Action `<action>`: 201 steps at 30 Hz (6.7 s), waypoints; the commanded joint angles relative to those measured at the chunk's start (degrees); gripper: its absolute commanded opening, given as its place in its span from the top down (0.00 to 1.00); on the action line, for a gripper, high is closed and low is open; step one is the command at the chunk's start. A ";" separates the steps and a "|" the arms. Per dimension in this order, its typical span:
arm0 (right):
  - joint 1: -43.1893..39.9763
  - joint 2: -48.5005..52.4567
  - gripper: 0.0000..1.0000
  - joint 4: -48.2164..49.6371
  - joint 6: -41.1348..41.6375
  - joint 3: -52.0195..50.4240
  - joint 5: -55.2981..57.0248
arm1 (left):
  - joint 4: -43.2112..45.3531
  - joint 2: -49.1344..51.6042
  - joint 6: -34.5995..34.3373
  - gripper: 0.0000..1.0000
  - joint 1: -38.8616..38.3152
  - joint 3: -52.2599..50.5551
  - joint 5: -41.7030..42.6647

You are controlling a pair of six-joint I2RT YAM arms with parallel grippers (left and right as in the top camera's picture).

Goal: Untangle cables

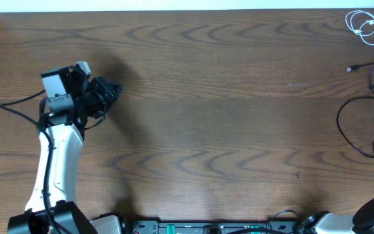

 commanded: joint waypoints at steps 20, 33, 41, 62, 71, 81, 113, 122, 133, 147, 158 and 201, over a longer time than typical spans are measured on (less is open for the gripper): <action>4.04 10.84 0.01 -5.53 -2.14 3.98 -15.39 | 1.77 -0.83 3.98 0.93 -1.14 1.75 -4.39; 23.17 8.50 0.01 -23.43 -17.81 14.25 -17.11 | -9.27 -8.68 21.55 0.90 -1.14 12.76 -6.58; 32.48 0.85 0.01 -25.40 -17.92 14.25 -9.40 | -11.61 -7.93 22.03 0.02 -1.14 12.72 -6.58; 34.03 -3.58 0.01 -36.68 -17.86 14.19 -9.05 | -11.67 -5.97 22.01 0.02 -1.14 12.72 -6.58; 34.07 -3.17 0.01 -36.79 -17.90 14.16 -9.68 | -11.67 -5.97 22.01 0.02 -1.14 12.72 -6.58; 40.83 -5.49 0.01 -19.80 -25.42 8.96 -9.94 | -11.67 -5.97 22.01 0.02 -1.14 12.72 -6.58; 46.45 -71.10 0.01 53.53 -33.57 -85.05 -9.53 | -11.67 -5.97 22.01 0.02 -1.14 12.72 -6.58; 46.97 -83.49 0.01 55.43 -33.53 -94.92 -9.81 | -11.67 -5.97 22.01 0.02 -1.14 12.72 -6.58; 47.01 -89.83 0.01 48.52 -32.35 -96.06 -10.14 | -11.67 -5.97 22.01 0.02 -1.14 12.72 -6.58; 47.01 -89.81 0.01 48.59 -28.83 -96.06 -10.16 | -11.67 -5.97 22.01 0.02 -1.14 12.72 -6.58; 47.01 -89.81 0.01 48.59 -28.83 -96.06 -10.16 | -11.67 -5.97 22.01 0.02 -1.14 12.72 -6.58; 47.01 -89.81 0.01 48.57 -28.83 -96.06 -10.16 | 31.52 -68.19 40.92 0.02 -8.46 -53.16 -21.66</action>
